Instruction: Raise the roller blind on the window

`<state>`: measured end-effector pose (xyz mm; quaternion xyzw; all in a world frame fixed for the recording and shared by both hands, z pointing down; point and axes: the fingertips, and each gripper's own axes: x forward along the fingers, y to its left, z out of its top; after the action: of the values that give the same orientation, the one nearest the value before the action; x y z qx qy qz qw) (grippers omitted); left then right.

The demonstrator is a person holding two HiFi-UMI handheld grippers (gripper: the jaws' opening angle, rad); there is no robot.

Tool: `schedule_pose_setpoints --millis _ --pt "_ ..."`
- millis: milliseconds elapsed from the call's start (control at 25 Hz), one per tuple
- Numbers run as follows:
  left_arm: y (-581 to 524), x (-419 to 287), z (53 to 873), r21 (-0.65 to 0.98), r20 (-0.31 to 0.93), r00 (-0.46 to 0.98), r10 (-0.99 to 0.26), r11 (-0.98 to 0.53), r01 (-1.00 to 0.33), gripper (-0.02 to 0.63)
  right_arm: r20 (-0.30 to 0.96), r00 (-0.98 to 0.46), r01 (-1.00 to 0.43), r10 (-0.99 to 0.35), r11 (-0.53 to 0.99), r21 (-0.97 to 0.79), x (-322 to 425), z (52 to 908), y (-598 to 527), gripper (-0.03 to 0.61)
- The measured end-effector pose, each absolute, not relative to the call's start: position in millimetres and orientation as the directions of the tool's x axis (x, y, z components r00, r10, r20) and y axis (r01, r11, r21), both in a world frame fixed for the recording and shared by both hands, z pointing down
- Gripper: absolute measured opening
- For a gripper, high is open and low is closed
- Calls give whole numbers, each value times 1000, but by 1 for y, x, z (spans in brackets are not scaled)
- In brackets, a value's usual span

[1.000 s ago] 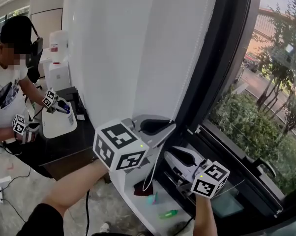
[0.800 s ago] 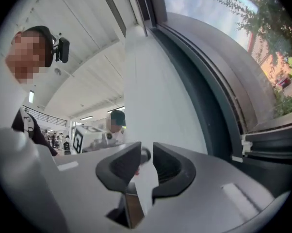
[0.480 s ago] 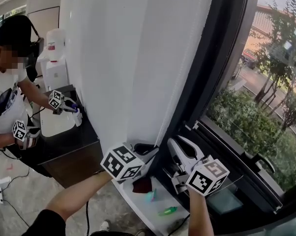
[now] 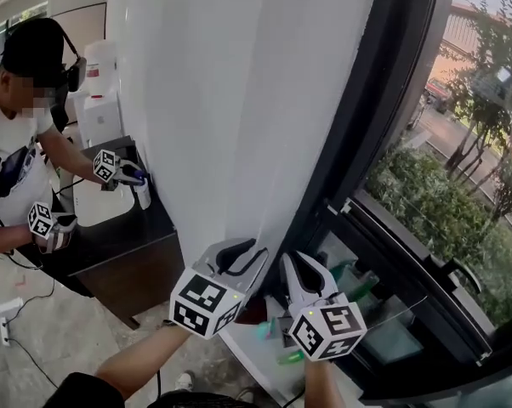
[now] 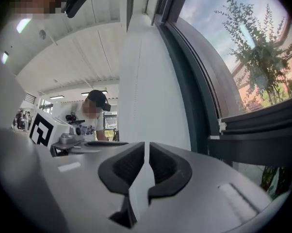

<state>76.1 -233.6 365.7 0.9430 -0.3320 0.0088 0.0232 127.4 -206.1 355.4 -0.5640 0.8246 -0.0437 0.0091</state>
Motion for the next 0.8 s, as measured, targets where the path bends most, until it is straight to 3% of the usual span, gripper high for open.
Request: schedule_pose_setpoints --millis 200,400,800 --pt "-221 69 368 27 45 737 -674 -737 -675 102 51 -344 -936 -938 338 -101 119 370 -199 5" --pt "-213 73 374 42 70 720 -690 -719 -693 0 78 -309 -949 -948 303 -84 116 374 -192 5" --pt "-207 84 378 46 84 728 -680 -728 -685 0 76 -283 -958 -956 278 -74 122 374 -187 5"
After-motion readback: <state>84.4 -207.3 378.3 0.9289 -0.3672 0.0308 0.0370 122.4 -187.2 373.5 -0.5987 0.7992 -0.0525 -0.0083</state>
